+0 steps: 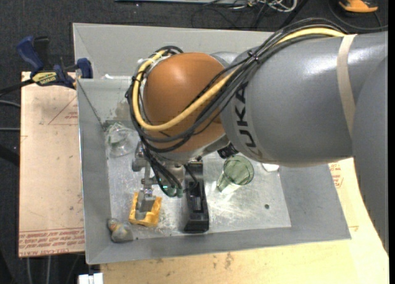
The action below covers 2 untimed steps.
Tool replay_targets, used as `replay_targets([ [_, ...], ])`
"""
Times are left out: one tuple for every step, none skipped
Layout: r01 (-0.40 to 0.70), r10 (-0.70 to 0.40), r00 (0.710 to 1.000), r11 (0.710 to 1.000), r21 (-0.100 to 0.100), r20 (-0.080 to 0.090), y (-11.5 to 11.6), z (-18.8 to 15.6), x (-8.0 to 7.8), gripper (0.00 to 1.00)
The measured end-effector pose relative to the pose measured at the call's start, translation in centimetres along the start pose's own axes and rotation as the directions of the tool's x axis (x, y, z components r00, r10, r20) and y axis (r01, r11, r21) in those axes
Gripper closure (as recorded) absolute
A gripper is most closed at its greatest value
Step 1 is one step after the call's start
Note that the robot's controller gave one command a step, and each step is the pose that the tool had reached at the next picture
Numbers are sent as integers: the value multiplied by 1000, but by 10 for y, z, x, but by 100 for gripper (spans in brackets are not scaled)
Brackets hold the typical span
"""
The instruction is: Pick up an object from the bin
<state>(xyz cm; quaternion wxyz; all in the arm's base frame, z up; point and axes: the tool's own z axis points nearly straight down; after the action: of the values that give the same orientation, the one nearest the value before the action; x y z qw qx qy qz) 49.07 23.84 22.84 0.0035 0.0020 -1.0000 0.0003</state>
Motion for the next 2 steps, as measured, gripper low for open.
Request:
replay_targets([
  [-4,4,1000,1000,-1,7,-1,-3,-2,0],
  [9,-9,1000,1000,-10,16,-46,126,-3,100],
])
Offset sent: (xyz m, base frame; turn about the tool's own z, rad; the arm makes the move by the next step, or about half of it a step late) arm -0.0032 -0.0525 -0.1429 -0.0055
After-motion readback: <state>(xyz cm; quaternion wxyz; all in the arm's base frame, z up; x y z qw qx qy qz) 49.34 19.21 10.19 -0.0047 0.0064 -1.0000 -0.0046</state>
